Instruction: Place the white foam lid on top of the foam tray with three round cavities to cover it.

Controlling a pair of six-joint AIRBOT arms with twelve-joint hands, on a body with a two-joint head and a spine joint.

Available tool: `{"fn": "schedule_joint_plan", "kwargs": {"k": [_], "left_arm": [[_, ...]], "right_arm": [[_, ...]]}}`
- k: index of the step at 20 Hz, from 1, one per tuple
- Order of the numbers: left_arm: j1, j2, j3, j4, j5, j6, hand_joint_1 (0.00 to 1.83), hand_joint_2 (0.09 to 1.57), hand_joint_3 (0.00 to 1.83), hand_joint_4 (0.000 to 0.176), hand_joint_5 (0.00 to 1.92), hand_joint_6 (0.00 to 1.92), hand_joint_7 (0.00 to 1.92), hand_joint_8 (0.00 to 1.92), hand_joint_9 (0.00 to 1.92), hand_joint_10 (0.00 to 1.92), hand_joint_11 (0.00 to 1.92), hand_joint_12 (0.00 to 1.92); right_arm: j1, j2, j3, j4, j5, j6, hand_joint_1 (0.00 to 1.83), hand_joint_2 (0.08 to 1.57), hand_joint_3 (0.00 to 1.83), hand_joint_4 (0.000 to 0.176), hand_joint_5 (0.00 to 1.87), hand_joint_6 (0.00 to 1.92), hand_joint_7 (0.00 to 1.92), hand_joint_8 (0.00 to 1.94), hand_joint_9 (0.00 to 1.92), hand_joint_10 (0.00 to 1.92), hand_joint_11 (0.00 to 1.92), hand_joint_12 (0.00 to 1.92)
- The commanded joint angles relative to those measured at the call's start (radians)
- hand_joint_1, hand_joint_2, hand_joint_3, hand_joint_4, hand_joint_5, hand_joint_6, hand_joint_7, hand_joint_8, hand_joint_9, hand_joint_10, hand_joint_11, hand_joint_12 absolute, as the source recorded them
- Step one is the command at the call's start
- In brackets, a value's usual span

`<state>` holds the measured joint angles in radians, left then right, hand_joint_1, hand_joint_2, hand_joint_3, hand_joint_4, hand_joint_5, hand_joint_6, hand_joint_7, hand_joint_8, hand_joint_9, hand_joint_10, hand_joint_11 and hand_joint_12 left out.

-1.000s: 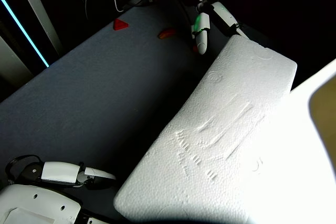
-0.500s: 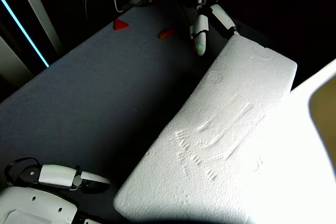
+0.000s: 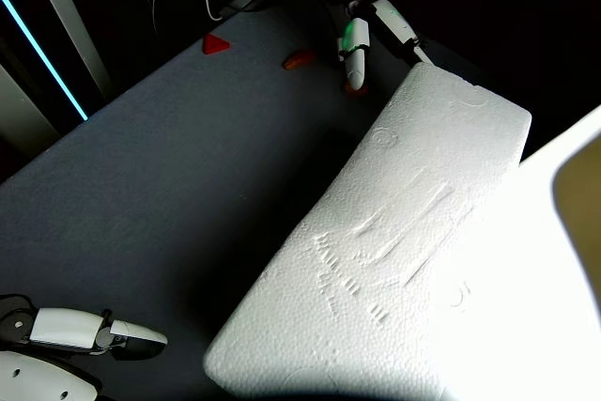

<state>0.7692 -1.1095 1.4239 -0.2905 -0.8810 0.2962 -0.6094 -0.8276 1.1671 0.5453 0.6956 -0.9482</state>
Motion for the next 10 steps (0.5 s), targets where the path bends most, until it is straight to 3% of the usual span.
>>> {"fn": "schedule_joint_plan", "kwargs": {"k": [1,2,4,6,8,9,10], "left_arm": [[0.005,0.023,-0.011,-0.007,-0.159,0.003,0.54,1.10,0.00,0.000,0.02,0.00,0.00,0.00,0.00,0.00,0.00,0.00],[0.017,0.039,-0.028,-0.007,-0.179,0.005,0.53,1.09,0.00,0.000,0.02,0.00,0.00,0.00,0.00,0.00,0.00,0.00],[0.043,0.066,-0.058,0.010,-0.211,0.007,0.49,1.10,0.00,0.000,0.02,0.00,0.00,0.00,0.00,0.00,0.02,0.01],[0.072,0.093,-0.095,0.027,-0.243,0.010,0.46,1.10,0.00,0.000,0.04,0.01,0.00,0.00,0.00,0.00,0.04,0.03],[0.112,0.130,-0.142,0.045,-0.291,0.010,0.44,1.10,0.00,0.000,0.06,0.00,0.00,0.00,0.00,0.00,0.00,0.43],[0.129,0.143,-0.160,0.053,-0.312,0.010,0.43,1.10,0.00,0.000,0.06,0.00,0.00,0.00,0.00,0.00,0.00,0.46],[0.147,0.155,-0.181,0.061,-0.335,0.010,0.44,1.12,0.00,0.000,0.03,0.00,0.00,0.00,0.00,0.00,0.00,0.22]], "right_arm": [[0.000,0.030,-0.007,-0.021,0.144,-0.002,0.48,1.23,0.00,0.000,0.00,0.00,0.00,0.00,0.00,0.00,0.01,0.02],[-0.008,0.044,-0.026,-0.035,0.155,-0.002,0.49,1.23,0.00,0.000,0.00,0.00,0.00,0.00,0.00,0.00,0.02,0.03],[-0.021,0.073,-0.071,-0.061,0.196,-0.002,0.45,1.21,0.00,0.000,0.00,0.00,0.00,0.00,0.00,0.00,0.00,0.47],[-0.030,0.102,-0.111,-0.097,0.217,-0.002,0.48,1.22,0.00,0.000,0.00,0.00,0.00,0.00,0.00,0.00,0.00,0.76],[-0.048,0.137,-0.165,-0.157,0.237,-0.002,0.45,1.22,0.00,0.000,0.00,0.00,0.00,0.00,0.00,0.00,0.00,0.96],[-0.059,0.154,-0.192,-0.182,0.251,-0.002,0.43,1.21,0.00,0.000,0.00,0.00,0.00,0.00,0.01,0.00,0.00,1.04],[-0.074,0.173,-0.220,-0.207,0.264,-0.002,0.42,1.21,0.00,0.000,0.00,0.00,0.00,0.00,0.04,0.02,0.00,1.15]]}}
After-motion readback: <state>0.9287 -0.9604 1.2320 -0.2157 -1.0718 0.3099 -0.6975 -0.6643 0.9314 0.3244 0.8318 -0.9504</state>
